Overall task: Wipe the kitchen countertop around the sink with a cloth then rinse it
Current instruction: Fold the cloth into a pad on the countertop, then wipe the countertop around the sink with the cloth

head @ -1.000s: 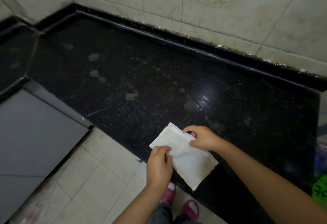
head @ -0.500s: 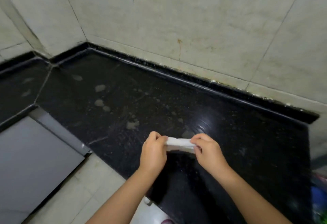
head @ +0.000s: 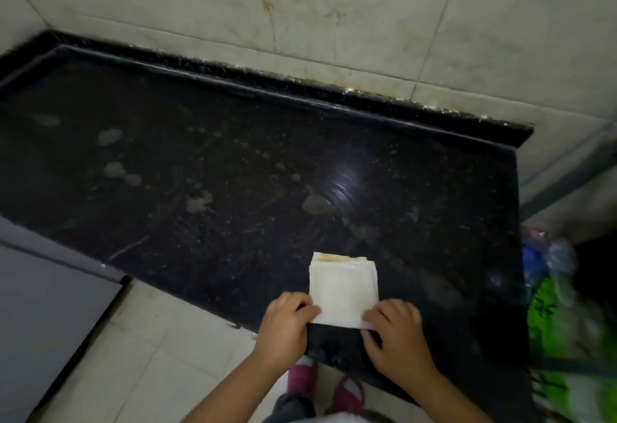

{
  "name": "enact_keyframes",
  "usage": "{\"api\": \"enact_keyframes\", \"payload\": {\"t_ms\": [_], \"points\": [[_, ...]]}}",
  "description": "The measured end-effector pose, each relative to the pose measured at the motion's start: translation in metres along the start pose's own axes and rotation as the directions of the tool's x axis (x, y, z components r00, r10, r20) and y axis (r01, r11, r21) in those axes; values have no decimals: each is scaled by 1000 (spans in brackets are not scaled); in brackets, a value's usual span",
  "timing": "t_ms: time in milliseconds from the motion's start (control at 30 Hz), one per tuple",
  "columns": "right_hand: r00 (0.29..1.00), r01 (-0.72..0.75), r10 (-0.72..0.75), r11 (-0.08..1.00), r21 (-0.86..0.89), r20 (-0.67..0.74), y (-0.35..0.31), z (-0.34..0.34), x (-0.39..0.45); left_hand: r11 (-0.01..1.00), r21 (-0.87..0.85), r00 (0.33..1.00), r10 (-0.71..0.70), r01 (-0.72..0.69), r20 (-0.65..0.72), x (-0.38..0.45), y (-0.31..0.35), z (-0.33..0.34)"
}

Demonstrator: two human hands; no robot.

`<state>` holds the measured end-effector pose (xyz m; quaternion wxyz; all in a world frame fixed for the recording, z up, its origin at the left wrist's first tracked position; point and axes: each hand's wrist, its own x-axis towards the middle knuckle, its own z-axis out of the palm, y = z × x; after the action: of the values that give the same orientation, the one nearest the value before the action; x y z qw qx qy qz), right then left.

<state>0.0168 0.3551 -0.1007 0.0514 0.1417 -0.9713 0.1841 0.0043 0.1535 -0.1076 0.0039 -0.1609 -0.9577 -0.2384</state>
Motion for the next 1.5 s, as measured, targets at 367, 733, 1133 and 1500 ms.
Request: {"api": "enact_keyframes", "payload": {"t_ms": [367, 733, 1133, 1500], "points": [[879, -441, 456, 888, -128, 136, -20, -9, 60, 882, -224, 902, -431, 415, -26, 55, 19, -13], [788, -616, 616, 787, 36, 15, -19, -4, 58, 895, -214, 915, -403, 391, -13, 74, 30, -18], [937, -152, 218, 958, -242, 275, -46, 34, 57, 914, 312, 936, -317, 258, 154, 31, -24, -25], [799, -557, 598, 778, -291, 68, 21, 5, -72, 942, 289, 929, -249, 168, 273, 65, -30, -15]]}}
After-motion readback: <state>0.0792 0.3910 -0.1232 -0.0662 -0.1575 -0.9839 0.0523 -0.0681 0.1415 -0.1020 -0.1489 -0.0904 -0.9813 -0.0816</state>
